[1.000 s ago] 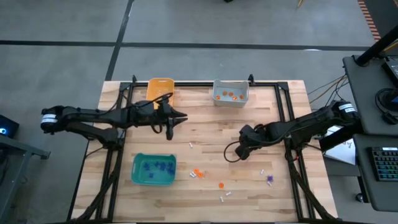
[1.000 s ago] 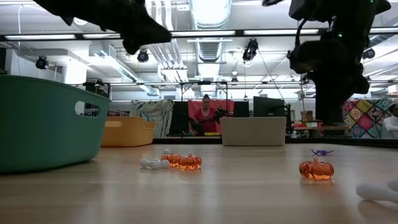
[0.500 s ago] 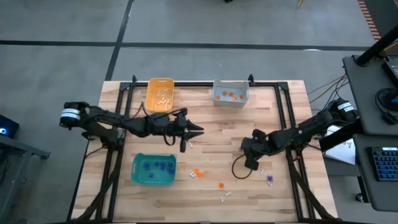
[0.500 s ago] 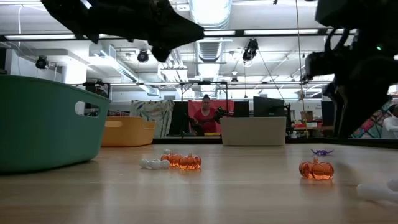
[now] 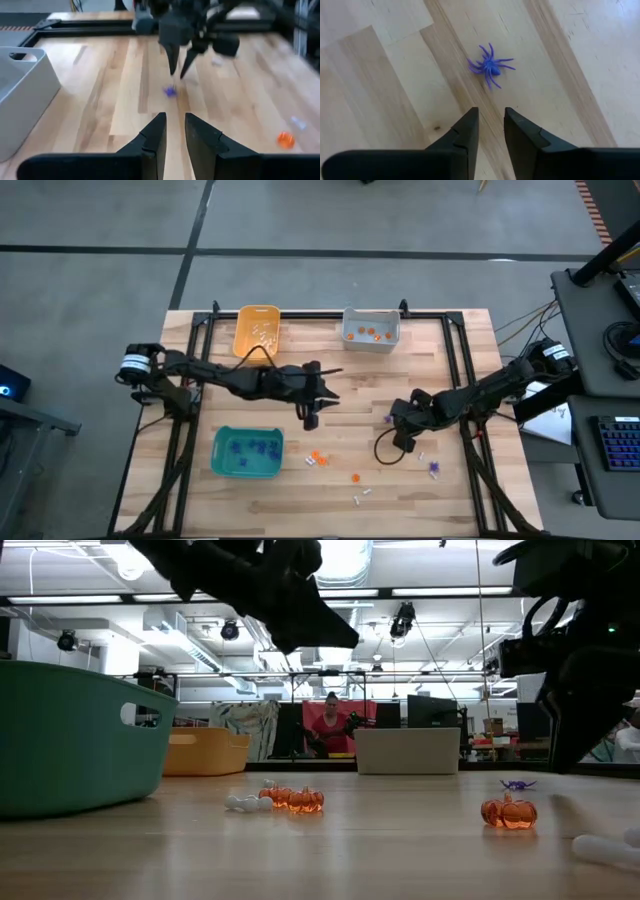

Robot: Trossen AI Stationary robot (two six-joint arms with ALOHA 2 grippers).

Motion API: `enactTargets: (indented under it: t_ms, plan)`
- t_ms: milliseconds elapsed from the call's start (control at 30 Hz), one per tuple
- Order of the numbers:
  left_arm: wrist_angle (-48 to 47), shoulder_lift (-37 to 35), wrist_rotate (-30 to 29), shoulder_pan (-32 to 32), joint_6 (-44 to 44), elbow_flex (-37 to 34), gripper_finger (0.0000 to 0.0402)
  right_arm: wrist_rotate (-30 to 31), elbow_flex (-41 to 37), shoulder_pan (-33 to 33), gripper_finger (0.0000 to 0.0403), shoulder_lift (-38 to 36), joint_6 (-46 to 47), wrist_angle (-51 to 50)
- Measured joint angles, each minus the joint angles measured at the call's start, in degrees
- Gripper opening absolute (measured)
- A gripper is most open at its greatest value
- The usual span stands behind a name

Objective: Sort Halloween decoration
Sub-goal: Put the blue spider toy into the green bin

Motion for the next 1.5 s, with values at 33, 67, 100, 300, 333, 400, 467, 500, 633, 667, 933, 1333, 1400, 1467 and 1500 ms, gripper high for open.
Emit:
enactTargets:
  t_ms: [33,67,100,300,333,400,467,500,633,667,933,1333,1400,1467,1500]
  plan:
    - [-1.96,0.0,0.07,0.0,1.48,0.8,0.0052,0.0,0.0,0.0,0.0079,0.0,-0.06,0.0]
    - [-3.74,-0.03,0.42,0.0,3.1,1.39,0.0052,0.01,0.0,0.0,0.0078,0.0,-0.07,0.0]
    - [-5.4,-0.16,1.3,0.0,4.72,1.77,0.0052,0.0,0.0,0.0,0.0077,0.0,-0.07,0.02]
    - [-8.6,-0.9,4.51,0.0,7.17,2.76,0.0052,0.0,0.0,0.0,0.0076,0.0,2.56,0.5]
    - [-8.64,-0.92,4.54,0.0,6.88,2.94,0.0052,0.0,0.02,0.0,0.0078,0.0,3.03,0.62]
    - [-8.56,-0.92,4.54,0.0,6.75,3.1,0.0052,0.0,0.02,0.0,0.0081,0.0,3.43,1.0]
    - [-7.53,-0.9,4.52,0.0,6.66,3.09,0.0052,0.02,0.02,0.0,0.0083,0.0,3.01,1.85]
    - [-6.65,-0.9,4.52,0.0,6.62,3.07,0.0052,0.02,0.02,0.0,0.0084,0.0,2.43,2.25]
    - [-4.63,-0.9,4.49,0.04,6.7,3.01,0.0052,0.02,0.0,0.0,0.0086,0.0,0.87,2.85]
    - [-3.98,-0.87,4.42,0.11,6.75,3.0,0.0052,0.17,0.0,0.0,0.0086,0.0,0.69,3.3]
    - [0.74,0.33,3.9,0.59,6.83,2.94,0.0052,0.37,-0.02,0.02,0.0072,0.0,3.82,4.79]
    - [5.25,13.72,3.95,0.69,5.71,7.13,0.0052,-0.07,-0.04,0.02,0.0073,0.0,10.53,4.7]
    - [3.97,14.85,3.96,0.72,6.43,8.33,0.0051,-0.24,-0.04,0.02,0.0076,0.0,11.6,4.68]
    - [3.11,15.75,3.98,0.74,6.84,9.35,0.0051,-1.08,-0.04,0.0,0.008,0.0,12.93,4.62]
    - [3.11,16.1,3.98,0.79,6.86,9.67,0.005,-1.7,-0.04,-0.02,0.0081,0.0,13.54,4.5]
